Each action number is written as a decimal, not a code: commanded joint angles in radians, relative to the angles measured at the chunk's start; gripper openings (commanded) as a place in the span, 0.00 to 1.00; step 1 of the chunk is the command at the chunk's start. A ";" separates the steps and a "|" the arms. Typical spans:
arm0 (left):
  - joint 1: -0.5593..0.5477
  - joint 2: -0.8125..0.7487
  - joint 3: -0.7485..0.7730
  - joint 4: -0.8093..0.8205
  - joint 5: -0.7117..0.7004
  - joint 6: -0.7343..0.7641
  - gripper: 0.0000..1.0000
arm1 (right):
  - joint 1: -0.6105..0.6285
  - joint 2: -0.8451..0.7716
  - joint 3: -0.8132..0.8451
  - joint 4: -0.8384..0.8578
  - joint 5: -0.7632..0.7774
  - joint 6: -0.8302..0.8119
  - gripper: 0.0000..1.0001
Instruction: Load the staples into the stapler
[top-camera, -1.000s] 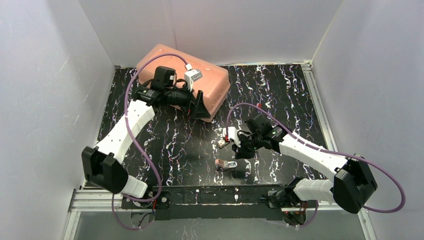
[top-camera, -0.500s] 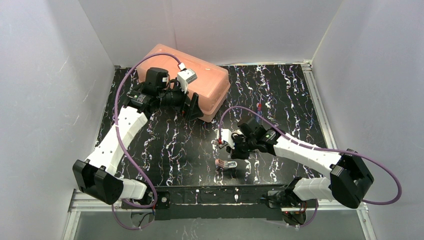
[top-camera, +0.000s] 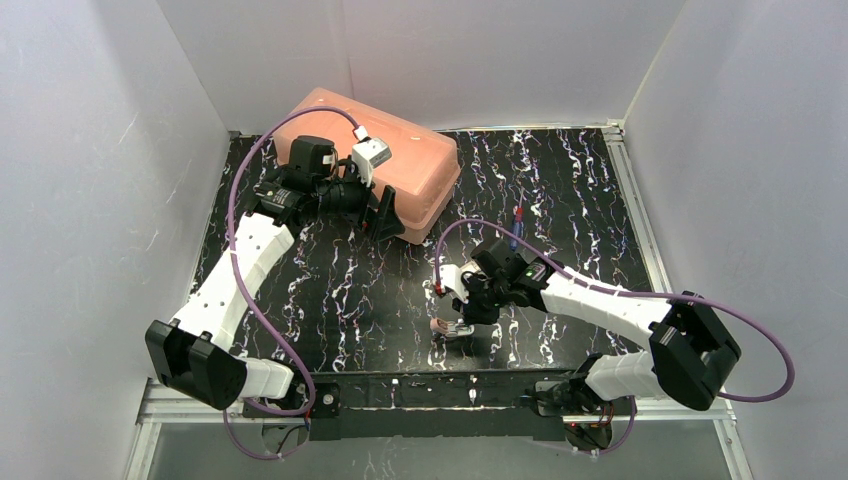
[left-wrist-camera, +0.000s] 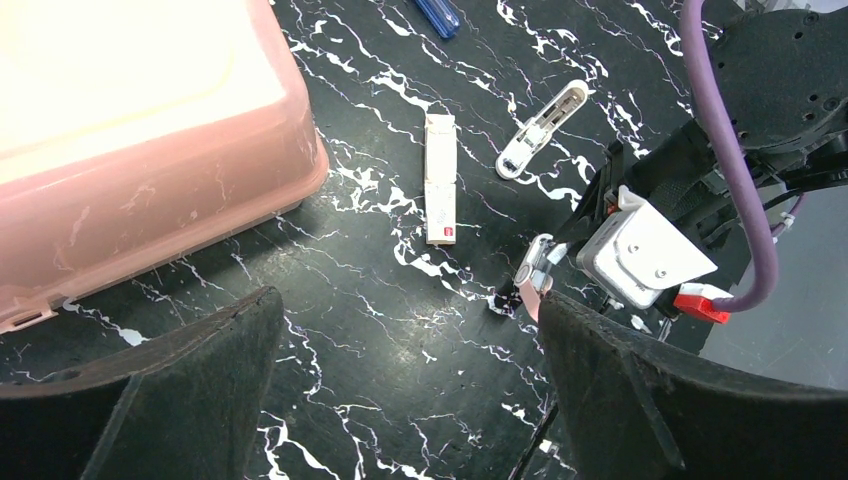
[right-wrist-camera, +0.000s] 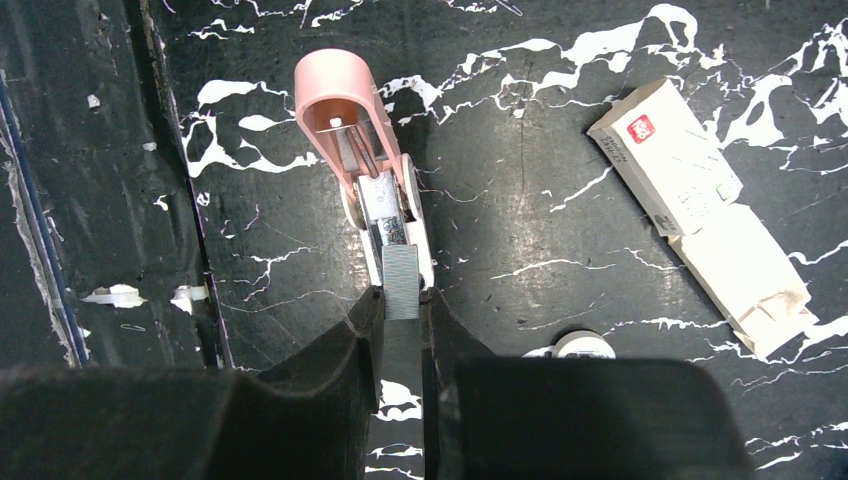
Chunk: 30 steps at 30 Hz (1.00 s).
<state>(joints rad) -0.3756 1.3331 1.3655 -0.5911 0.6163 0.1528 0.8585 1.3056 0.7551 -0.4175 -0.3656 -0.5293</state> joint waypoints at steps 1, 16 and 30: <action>0.009 -0.043 -0.008 -0.003 0.025 0.005 0.97 | 0.009 0.007 -0.005 -0.006 -0.025 -0.010 0.13; 0.017 -0.045 -0.012 0.008 0.046 -0.009 0.98 | 0.031 0.025 -0.004 -0.007 -0.023 -0.016 0.13; 0.022 -0.043 -0.013 0.012 0.069 -0.014 0.99 | 0.031 0.044 0.004 -0.003 -0.004 -0.016 0.13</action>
<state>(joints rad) -0.3618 1.3315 1.3655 -0.5819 0.6525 0.1398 0.8845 1.3384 0.7551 -0.4187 -0.3683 -0.5343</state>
